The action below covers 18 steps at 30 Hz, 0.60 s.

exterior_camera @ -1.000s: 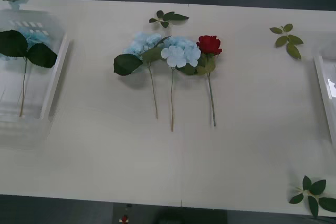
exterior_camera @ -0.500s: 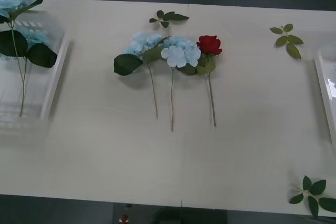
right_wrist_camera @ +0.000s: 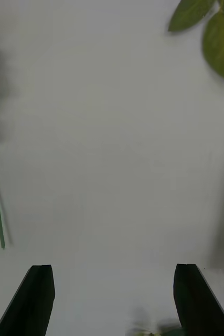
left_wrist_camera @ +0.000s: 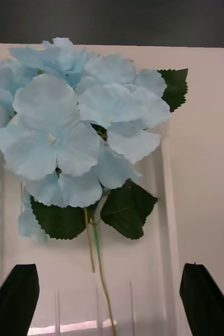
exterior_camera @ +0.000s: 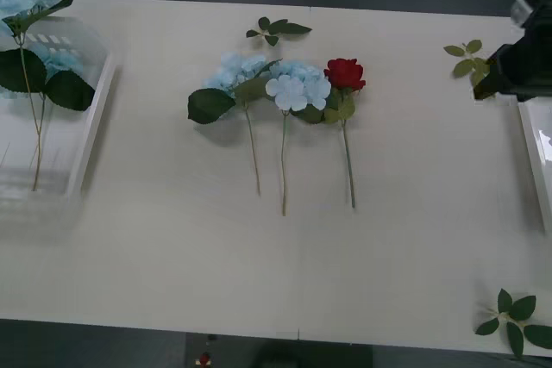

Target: Put the red flowers into the right box and the blue flowers into the left box

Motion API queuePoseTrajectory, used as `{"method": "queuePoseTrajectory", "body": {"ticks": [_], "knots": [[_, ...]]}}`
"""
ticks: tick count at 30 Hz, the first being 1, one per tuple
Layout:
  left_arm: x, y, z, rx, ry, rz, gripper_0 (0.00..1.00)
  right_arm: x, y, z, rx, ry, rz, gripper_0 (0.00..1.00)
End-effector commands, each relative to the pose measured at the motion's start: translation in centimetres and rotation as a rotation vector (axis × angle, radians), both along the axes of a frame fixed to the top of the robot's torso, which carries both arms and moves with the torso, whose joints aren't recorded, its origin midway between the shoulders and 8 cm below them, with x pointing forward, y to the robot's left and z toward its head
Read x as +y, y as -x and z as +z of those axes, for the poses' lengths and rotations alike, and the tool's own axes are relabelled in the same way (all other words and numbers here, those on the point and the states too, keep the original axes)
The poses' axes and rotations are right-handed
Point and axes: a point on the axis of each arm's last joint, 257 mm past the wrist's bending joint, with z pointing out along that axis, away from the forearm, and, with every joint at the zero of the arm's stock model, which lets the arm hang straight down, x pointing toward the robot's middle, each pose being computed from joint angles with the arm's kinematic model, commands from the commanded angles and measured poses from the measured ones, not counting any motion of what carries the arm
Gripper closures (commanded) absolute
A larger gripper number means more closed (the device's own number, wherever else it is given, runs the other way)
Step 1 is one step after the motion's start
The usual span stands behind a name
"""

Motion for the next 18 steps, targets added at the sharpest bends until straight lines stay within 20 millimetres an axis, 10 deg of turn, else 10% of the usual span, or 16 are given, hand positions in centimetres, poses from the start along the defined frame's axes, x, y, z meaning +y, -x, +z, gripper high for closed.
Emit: {"method": "queuePoseTrajectory", "body": {"ticks": [1,18], "knots": [[-3.6,0.5,2.1,0.007,0.044,-0.115,0.22,2.6,-0.1,0.2,-0.025,-0.091,-0.069,0.35],[-20.2,4.3,-2.1,0.172,0.298,-0.537,0.22,15.1,-2.7,-9.1,-0.065,-0.146,-0.172,0.34]]}}
